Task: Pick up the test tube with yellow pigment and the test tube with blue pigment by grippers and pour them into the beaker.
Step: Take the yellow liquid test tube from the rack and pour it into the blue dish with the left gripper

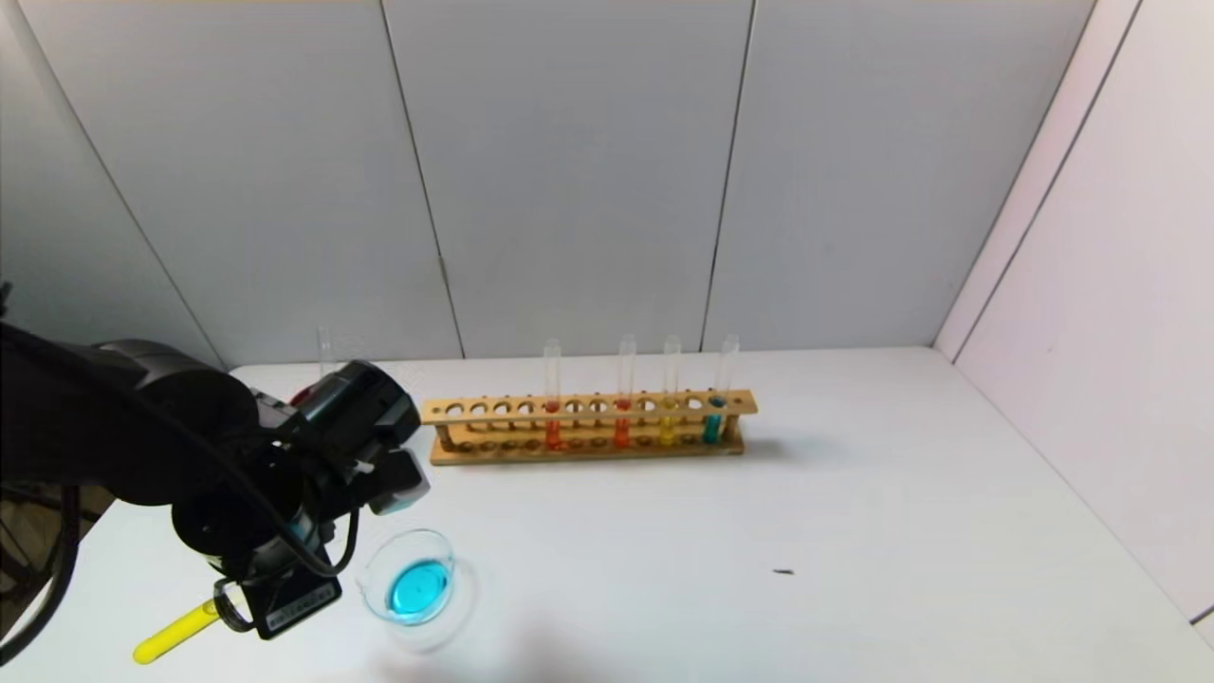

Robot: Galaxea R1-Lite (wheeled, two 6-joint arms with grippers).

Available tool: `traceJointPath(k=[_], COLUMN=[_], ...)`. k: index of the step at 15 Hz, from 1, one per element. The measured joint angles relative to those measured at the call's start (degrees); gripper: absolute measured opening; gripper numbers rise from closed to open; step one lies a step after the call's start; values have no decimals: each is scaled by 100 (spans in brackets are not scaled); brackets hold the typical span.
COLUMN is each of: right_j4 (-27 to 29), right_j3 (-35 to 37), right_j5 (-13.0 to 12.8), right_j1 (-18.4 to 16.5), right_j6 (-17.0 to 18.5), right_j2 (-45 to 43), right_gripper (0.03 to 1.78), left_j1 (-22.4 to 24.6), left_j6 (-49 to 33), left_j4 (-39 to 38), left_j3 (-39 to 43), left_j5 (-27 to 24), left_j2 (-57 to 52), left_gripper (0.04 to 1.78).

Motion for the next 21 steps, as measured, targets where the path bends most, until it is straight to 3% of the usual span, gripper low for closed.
traceJointPath(k=[12,21], right_j4=[2,0], right_j3=[0,0], right_j5=[0,0], right_j1=[0,1], right_j6=[0,-1], right_j2=[0,0], right_gripper=[174,174], left_j1=[-190,-283], left_j6=[2,110], left_j4=[-44,797], left_j3=[-146,-785], left_j5=[207,425], left_j2=[1196,1630], left_gripper=[32,32])
